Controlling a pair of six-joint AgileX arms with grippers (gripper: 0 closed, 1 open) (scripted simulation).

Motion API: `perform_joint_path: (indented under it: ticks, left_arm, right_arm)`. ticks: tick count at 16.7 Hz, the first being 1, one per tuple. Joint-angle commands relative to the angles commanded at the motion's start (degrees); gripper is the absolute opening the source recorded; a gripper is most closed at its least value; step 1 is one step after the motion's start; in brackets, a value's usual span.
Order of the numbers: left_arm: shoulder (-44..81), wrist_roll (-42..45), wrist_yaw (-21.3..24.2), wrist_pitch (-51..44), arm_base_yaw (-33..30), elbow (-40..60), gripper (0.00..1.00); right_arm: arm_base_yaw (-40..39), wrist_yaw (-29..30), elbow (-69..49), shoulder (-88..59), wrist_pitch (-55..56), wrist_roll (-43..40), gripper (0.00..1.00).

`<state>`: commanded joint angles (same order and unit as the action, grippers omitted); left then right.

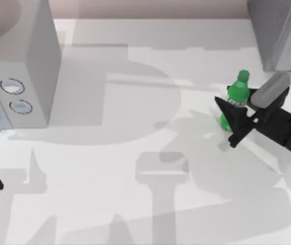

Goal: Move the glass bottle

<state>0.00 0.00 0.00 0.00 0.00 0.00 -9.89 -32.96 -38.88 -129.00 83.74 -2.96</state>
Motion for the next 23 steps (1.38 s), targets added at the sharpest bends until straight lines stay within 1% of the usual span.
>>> perform_joint_path:
  ticks: [4,6,9,13,20,23]
  left_arm:
    - [0.0,0.0,0.0,0.0,0.0,0.0,1.00]
    - [0.0,0.0,0.0,0.0,0.0,0.0,1.00]
    - [0.0,0.0,0.0,0.0,0.0,0.0,1.00]
    - [0.0,0.0,0.0,0.0,0.0,0.0,1.00]
    - [0.0,0.0,0.0,0.0,0.0,0.0,1.00]
    - [0.0,0.0,0.0,0.0,0.0,0.0,1.00]
  right_arm:
    - [1.1,-0.8,-0.8,-0.1,-1.7,-1.5,0.00]
    - [3.3,-2.7,-2.7,-0.4,-5.9,-4.9,0.00]
    - [8.3,-7.3,-6.8,-1.2,-16.7,-13.2,0.00]
    - [17.1,-15.6,-13.7,-2.5,-38.7,-28.1,0.00]
    - [35.1,-32.3,-26.9,-3.6,-85.3,-59.0,0.00]
    - [42.7,-39.0,-32.2,-3.2,-103.5,-71.6,0.00]
